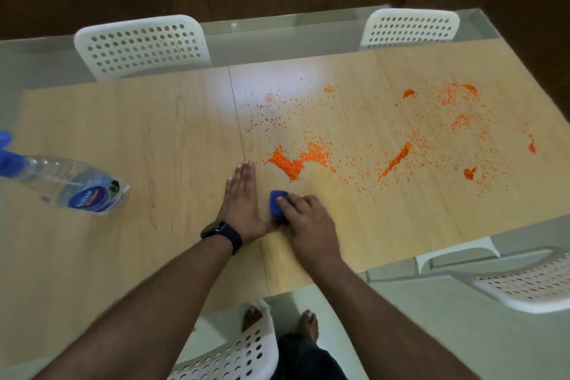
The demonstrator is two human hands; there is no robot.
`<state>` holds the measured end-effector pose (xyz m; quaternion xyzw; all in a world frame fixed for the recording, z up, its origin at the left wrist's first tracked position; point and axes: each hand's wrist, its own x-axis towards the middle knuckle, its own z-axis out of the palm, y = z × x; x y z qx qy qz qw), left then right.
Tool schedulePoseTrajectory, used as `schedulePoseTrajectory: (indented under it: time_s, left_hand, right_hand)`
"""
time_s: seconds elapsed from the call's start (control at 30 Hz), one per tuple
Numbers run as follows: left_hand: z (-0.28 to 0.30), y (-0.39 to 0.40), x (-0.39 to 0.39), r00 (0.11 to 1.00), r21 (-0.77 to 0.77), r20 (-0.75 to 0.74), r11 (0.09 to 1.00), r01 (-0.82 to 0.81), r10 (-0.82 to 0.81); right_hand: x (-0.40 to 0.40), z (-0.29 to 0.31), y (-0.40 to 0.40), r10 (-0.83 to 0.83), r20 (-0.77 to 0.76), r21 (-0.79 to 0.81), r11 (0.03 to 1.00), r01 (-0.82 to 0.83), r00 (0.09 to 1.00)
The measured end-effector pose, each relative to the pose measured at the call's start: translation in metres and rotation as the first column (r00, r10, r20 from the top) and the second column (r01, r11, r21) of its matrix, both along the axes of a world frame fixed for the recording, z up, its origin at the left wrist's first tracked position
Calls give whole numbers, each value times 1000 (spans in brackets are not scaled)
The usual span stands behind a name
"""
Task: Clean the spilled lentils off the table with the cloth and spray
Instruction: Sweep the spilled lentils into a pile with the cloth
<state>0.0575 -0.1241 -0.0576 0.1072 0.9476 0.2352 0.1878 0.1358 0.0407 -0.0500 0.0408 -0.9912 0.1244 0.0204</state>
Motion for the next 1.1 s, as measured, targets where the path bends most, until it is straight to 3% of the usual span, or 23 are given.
schedulePoseTrajectory:
  time_s: [0.13,0.33,0.5,0.57,0.7,0.87,0.97,1.1]
  left_hand:
    - [-2,2,-17,999,5,-1,999,-35,35]
    - [-2,8,-32,998,-28,-2,997,-70,70]
    - [7,25,-38,989,-53,20,988,-143,144]
    - [12,32,-44,983,-35,35,983,-178,179]
    - [13,32,-57,968,1,43,969,-247,246]
    - [10,15,-63,977,38,51,977,-211,209]
    - [8,9,-60,977,45,62,978,-205,202]
    - [7,5,-61,982,21,50,983,-183,182]
  right_hand:
    - [-26,-5,-6,22,75,62,998,-27,997]
    - [-98,0,39,-178,76,52,983,175,981]
    - [-110,13,71,-251,93,-20,967,254,963]
    - [-101,20,67,-186,62,-74,979,190,981]
    - [-86,19,33,124,-4,-87,988,-124,992]
    - [-96,4,5,344,97,-5,939,-345,934]
    - [-114,1,12,272,143,41,959,-281,951]
    - [-142,2,30,12,86,33,999,-15,996]
